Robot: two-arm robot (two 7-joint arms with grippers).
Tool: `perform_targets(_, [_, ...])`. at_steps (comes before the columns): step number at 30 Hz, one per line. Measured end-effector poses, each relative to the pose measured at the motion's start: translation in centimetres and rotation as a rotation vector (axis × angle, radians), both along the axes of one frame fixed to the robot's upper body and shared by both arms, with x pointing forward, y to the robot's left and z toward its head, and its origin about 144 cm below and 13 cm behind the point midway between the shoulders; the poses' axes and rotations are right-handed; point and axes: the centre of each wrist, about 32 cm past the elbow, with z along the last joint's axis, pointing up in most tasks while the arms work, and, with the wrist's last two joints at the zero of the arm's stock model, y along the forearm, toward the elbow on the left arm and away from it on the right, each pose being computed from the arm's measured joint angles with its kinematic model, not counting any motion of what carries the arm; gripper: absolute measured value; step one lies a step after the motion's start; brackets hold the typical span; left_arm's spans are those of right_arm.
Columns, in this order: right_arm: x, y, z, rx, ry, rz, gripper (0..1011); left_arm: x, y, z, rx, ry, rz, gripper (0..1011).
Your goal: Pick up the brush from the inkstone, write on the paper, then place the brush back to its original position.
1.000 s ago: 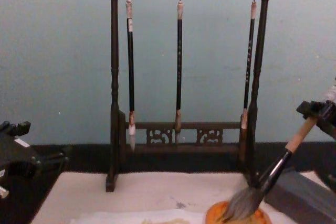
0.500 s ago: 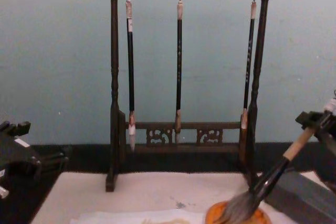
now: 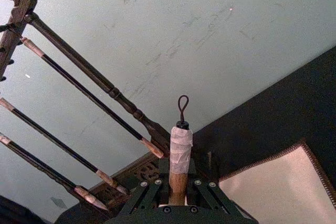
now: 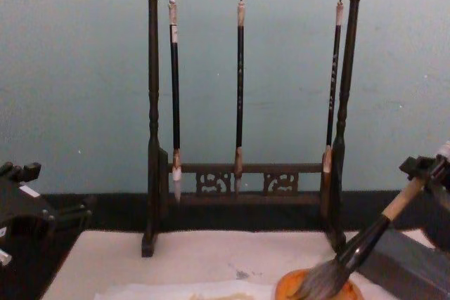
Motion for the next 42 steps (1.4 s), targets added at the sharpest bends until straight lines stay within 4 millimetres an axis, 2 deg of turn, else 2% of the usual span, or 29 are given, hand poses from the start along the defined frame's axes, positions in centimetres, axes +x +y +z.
perform_targets(11, [0.0,0.01,0.02,0.001,-0.001,0.002,196,0.0,0.0,0.0,0.0,0.0,0.0,1010])
perform_targets(12, [0.0,0.01,0.02,0.001,-0.001,0.002,248,0.0,0.0,0.0,0.0,0.0,0.0,1010])
perform_targets(14, [0.0,0.0,0.02,0.001,-0.001,0.002,290,0.0,0.0,0.0,0.0,0.0,0.0,1010])
perform_targets(15, [0.0,0.0,0.02,0.001,-0.001,0.002,349,0.0,0.0,0.0,0.0,0.0,0.0,1010])
perform_targets(22, [0.01,-0.01,0.05,0.001,-0.002,0.003,531,0.0,0.0,0.0,0.0,0.0,0.0,1010])
perform_targets(24, [0.01,-0.01,0.06,0.001,-0.002,0.003,632,0.0,0.0,0.0,0.0,0.0,0.0,1010])
perform_targets(25, [0.01,-0.01,0.06,0.0,-0.003,0.003,632,0.0,0.0,0.0,0.0,0.0,0.0,1010])
perform_targets(29, [0.01,-0.01,0.06,0.0,-0.003,0.004,788,0.0,0.0,0.0,0.0,0.0,0.0,1010])
perform_targets(37, [0.01,-0.01,0.06,0.0,-0.002,0.004,989,0.0,0.0,0.0,0.0,0.0,0.0,1010])
perform_targets(42, [0.01,-0.01,0.06,0.0,-0.002,0.004,1000,0.0,0.0,0.0,0.0,0.0,0.0,1010])
